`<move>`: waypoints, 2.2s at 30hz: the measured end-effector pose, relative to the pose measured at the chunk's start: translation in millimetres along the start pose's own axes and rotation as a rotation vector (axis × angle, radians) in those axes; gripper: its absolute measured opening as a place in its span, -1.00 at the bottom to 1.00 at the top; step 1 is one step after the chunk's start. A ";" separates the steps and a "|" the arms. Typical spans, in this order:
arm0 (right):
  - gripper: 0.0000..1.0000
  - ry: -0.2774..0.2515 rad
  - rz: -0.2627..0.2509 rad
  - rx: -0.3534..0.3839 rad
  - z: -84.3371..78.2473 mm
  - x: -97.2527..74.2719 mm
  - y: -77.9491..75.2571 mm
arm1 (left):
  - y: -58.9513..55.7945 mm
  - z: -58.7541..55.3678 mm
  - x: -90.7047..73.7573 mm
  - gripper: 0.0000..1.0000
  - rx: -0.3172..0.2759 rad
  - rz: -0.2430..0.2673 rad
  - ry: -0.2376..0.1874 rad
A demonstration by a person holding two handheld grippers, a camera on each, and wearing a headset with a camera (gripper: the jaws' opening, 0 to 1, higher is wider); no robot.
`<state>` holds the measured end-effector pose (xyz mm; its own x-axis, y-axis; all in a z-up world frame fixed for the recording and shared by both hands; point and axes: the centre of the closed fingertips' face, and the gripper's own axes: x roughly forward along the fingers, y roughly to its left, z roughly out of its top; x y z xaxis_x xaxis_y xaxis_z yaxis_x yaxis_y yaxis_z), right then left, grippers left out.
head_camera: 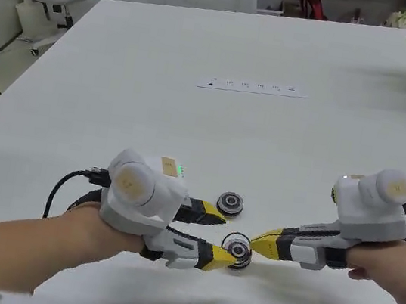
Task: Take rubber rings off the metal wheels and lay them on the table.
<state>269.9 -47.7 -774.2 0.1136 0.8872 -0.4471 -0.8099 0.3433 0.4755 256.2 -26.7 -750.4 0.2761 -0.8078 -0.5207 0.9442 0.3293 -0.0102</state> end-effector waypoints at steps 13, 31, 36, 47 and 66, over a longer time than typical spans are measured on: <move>-1.00 -0.014 0.021 -0.018 13.5 0.1 9.9 | 1.1 -3.9 -30.3 0.09 -0.031 0.022 -0.016; -1.00 0.003 0.051 -0.055 32.6 16.9 16.9 | 14.5 -17.7 -60.3 0.41 -0.060 0.065 -0.014; -1.00 0.020 0.062 -0.066 34.8 27.2 18.3 | 17.8 -22.8 -68.1 0.48 -0.059 0.080 -0.010; -1.00 0.063 0.050 -0.075 31.2 45.5 15.1 | 25.1 -32.4 -81.2 0.59 -0.058 0.107 0.005; -1.00 0.140 -0.023 -0.119 11.9 60.2 -0.5 | 24.6 -40.2 -84.2 0.64 -0.069 0.119 0.018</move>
<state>284.0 9.2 -792.4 0.0587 0.8254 -0.5615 -0.8713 0.3168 0.3747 249.0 69.0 -741.1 0.3817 -0.7523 -0.5370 0.8900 0.4559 -0.0060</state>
